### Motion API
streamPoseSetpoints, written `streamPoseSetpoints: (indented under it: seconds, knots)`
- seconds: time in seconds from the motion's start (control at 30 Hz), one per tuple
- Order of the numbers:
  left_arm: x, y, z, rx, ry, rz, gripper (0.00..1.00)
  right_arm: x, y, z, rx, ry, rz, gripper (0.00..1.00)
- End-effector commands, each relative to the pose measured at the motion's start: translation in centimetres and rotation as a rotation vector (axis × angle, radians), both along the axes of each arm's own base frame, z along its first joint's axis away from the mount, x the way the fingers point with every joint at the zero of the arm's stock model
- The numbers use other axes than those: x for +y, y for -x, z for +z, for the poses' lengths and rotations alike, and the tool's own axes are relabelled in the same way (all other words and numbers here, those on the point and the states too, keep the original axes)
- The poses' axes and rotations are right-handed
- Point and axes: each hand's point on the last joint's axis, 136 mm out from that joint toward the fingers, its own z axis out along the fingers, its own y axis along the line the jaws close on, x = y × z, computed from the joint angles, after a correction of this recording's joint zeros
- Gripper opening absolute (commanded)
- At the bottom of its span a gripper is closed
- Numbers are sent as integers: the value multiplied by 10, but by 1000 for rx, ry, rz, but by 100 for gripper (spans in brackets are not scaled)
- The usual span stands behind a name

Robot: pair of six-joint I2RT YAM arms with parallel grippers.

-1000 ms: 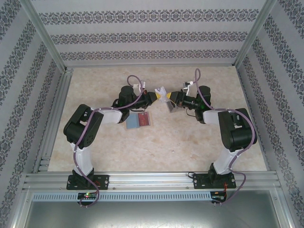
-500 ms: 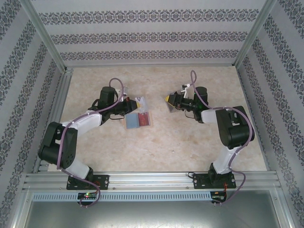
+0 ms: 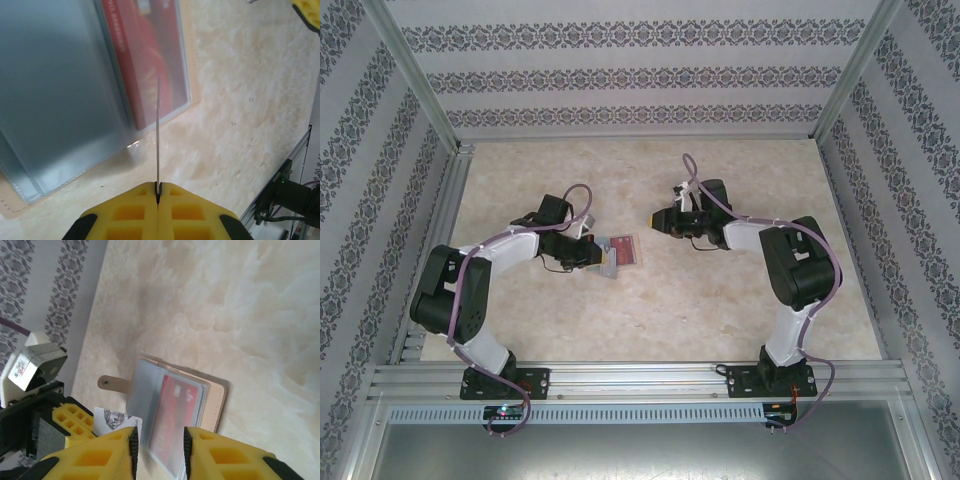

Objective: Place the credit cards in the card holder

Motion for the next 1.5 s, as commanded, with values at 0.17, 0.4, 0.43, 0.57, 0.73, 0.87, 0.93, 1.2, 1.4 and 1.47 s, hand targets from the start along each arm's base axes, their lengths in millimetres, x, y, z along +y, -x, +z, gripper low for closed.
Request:
streamPoseSetpoints:
  seconds: [0.17, 0.4, 0.43, 0.57, 0.73, 0.87, 0.93, 1.2, 1.4, 1.47]
  knots:
    - [10, -21, -2, 0, 98, 51, 0, 7, 7, -32, 42, 139, 18, 27]
    - [9, -29, -4, 1, 97, 58, 0, 19, 16, -47, 58, 209, 59, 27]
    - [9, -30, -5, 2, 97, 58, 0, 21, 17, -48, 60, 213, 65, 27]
    - [8, -34, -4, -5, 107, 61, 0, 24, 18, -50, 65, 222, 77, 27]
    - [7, -38, -9, 11, 109, 62, 0, 26, 20, -54, 82, 229, 88, 27]
    - [8, -42, -10, 8, 106, 73, 0, 27, 22, -60, 89, 264, 106, 26]
    - [8, -45, -8, 9, 117, 82, 0, 28, 22, -62, 93, 278, 113, 27]
    - [13, -51, -15, 96, 161, 158, 0, 31, 26, -70, 114, 304, 136, 27]
    - [18, -49, -25, 122, 158, 181, 0, 29, 25, -71, 108, 323, 133, 27]
    - [21, -50, -25, 116, 145, 187, 0, 29, 26, -71, 110, 322, 135, 27]
